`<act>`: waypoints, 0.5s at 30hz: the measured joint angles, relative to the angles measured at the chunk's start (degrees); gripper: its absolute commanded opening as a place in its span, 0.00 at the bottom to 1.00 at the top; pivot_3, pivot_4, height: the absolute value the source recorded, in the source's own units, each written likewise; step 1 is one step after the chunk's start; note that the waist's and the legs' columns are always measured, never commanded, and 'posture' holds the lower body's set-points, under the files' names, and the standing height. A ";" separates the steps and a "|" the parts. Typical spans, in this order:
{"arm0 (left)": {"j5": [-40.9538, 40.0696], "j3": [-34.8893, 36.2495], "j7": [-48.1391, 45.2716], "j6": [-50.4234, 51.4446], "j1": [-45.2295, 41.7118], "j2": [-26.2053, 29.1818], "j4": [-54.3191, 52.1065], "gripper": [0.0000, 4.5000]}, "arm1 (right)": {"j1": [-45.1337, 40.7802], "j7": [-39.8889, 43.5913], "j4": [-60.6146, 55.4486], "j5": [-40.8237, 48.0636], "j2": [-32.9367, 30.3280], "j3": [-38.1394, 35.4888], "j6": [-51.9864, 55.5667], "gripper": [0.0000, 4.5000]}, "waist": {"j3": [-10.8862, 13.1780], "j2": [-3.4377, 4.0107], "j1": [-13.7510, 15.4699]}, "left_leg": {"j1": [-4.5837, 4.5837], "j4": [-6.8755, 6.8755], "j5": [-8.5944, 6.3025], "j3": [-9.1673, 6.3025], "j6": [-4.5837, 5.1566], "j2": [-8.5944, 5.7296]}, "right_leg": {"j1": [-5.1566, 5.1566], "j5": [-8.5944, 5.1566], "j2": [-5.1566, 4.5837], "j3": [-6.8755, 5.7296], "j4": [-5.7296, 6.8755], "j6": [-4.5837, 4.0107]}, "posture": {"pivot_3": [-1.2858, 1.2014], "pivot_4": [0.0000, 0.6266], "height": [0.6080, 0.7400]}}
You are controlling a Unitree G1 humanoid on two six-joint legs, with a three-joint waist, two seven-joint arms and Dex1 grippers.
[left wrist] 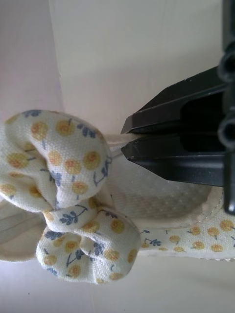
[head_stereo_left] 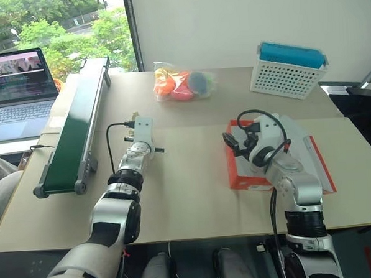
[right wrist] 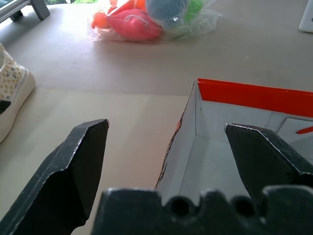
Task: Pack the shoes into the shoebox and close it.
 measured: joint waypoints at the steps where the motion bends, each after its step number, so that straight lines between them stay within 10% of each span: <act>1: 0.00 0.00 0.07 0.01 -0.01 -0.01 0.01 0.01 | 0.00 0.00 0.00 0.00 0.00 0.00 0.00 1.00 | 0.00 0.00 0.00 | 0.00 0.00 0.00 0.00 0.00 0.00 | 0.00 0.00 0.00 0.00 0.00 0.00 | 0.52 0.24 0.73; 15: -1.69 1.83 -0.24 -0.63 0.02 -0.33 0.02 0.01 | 0.01 -0.02 0.00 -0.04 0.00 0.04 0.00 1.00 | 0.00 0.00 0.09 | -0.01 0.00 0.00 0.00 0.00 0.00 | 0.00 0.00 -0.01 0.00 0.00 0.00 | 0.52 0.24 0.73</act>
